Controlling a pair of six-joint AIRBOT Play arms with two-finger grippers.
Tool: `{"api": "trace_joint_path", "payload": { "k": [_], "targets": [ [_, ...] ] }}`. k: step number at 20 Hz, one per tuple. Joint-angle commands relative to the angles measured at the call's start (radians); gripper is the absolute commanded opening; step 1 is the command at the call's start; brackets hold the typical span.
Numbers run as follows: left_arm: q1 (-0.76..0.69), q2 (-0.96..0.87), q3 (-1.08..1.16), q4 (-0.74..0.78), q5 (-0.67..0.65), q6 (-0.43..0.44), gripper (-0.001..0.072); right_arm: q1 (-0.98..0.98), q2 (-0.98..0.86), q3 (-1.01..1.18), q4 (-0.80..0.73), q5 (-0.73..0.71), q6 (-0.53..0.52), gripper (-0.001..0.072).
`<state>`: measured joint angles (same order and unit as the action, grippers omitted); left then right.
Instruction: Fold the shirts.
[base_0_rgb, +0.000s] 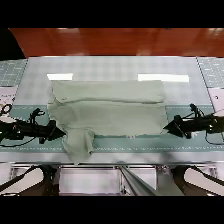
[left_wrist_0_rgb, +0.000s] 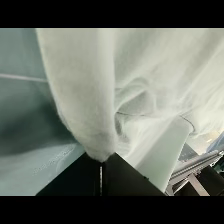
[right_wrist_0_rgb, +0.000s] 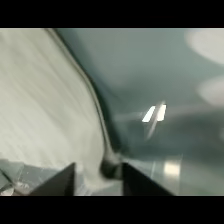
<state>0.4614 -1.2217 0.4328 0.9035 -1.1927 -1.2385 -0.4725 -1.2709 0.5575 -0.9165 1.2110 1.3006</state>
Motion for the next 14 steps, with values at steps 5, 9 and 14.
{"api": "trace_joint_path", "payload": {
  "k": [5, 9, 14],
  "targets": [
    [0.004, 0.0, 0.052, 0.001, -0.039, 0.034, 0.0026, 0.108, -0.063, 0.156, 0.048, 0.064, -0.076, 0.0019],
    [0.005, -0.01, 0.203, -0.101, -0.032, 0.03, 0.0026, 0.109, -0.069, 0.266, 0.072, 0.055, -0.072, 0.0019],
    [-0.091, -0.162, 0.502, -0.153, -0.004, -0.031, 0.0026, 0.109, -0.204, 0.451, 0.179, 0.034, -0.072, 0.0019]
  ]
}}
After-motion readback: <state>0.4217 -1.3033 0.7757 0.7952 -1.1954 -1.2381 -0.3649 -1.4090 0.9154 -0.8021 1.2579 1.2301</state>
